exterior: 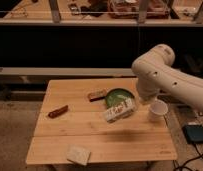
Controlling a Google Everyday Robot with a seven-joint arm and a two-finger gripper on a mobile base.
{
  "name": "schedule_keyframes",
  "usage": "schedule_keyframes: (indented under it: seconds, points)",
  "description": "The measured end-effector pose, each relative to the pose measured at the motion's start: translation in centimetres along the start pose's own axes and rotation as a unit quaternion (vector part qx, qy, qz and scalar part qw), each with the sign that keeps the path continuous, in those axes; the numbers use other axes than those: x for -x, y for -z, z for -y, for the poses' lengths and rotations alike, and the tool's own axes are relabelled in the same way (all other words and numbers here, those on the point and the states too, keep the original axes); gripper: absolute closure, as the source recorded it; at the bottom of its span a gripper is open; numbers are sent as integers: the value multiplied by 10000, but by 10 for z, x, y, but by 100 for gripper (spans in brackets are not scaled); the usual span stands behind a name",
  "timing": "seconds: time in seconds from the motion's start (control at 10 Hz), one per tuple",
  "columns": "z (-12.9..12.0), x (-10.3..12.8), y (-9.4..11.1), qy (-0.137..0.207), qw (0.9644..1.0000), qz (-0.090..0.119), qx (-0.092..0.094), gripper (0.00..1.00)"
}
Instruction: Stand the bottle upright
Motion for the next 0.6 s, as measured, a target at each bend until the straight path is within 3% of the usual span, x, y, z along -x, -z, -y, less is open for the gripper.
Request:
schedule_keyframes:
  seconds: [0.2,0.4,0.6]
  points:
    - [-4,-5,2,-143,9997,168,118,100]
    - [-5,-8,-11,-276,9989,333,188,100]
    - [-6,-8,-11,-306,9987,358,185,100]
